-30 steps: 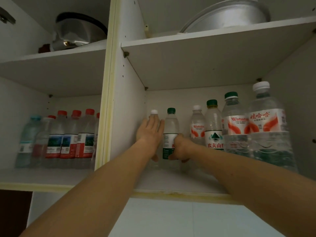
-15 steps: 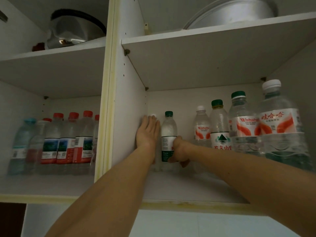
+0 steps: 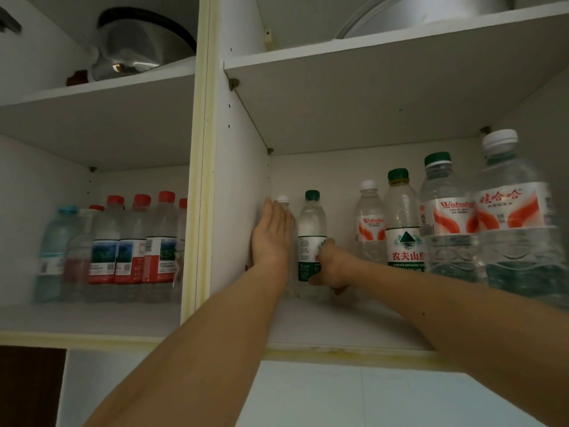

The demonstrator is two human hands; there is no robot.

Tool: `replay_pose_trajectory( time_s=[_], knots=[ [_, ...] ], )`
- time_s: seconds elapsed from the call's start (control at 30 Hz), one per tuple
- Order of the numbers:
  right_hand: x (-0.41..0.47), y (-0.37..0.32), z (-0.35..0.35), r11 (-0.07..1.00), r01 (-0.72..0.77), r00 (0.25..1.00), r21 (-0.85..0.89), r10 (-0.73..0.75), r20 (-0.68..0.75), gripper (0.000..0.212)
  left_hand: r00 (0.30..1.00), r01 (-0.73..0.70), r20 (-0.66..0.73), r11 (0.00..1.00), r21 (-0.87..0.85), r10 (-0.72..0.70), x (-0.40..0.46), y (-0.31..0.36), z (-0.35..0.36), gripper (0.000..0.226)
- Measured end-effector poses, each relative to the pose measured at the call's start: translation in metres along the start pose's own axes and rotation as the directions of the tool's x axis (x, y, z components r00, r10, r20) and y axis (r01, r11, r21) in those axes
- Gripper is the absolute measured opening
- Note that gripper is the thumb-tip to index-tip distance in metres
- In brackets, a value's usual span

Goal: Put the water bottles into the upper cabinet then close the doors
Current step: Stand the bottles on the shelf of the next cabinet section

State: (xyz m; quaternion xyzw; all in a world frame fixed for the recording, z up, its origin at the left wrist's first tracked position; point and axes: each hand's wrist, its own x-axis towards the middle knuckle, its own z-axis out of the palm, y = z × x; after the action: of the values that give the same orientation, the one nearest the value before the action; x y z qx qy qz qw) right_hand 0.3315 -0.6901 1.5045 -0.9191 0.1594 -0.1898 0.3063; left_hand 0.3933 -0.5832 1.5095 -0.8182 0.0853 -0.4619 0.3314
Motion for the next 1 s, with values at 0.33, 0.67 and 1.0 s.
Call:
replay_pose_trajectory(
  time_s=[0.33, 0.67, 1.0],
  knots=[
    [-0.047, -0.002, -0.023, 0.847, 0.231, 0.893, -0.480, -0.379, -0.240, 0.024, 0.967, -0.079, -0.240, 0.787, -0.612, -0.090, -0.039, -0.020, -0.013, 0.063],
    [-0.131, 0.050, -0.060, 0.429, 0.097, 0.619, -0.898, -0.733, -0.283, 0.046, 0.917, -0.283, -0.368, 0.395, -0.874, -0.156, -0.044, -0.018, -0.038, 0.053],
    [-0.125, 0.078, -0.069, -0.149, -0.078, 0.854, -0.986, -0.521, 0.012, 0.057, 0.977, -0.203, -0.202, -0.010, -0.979, -0.069, -0.018, 0.019, -0.067, 0.054]
  ],
)
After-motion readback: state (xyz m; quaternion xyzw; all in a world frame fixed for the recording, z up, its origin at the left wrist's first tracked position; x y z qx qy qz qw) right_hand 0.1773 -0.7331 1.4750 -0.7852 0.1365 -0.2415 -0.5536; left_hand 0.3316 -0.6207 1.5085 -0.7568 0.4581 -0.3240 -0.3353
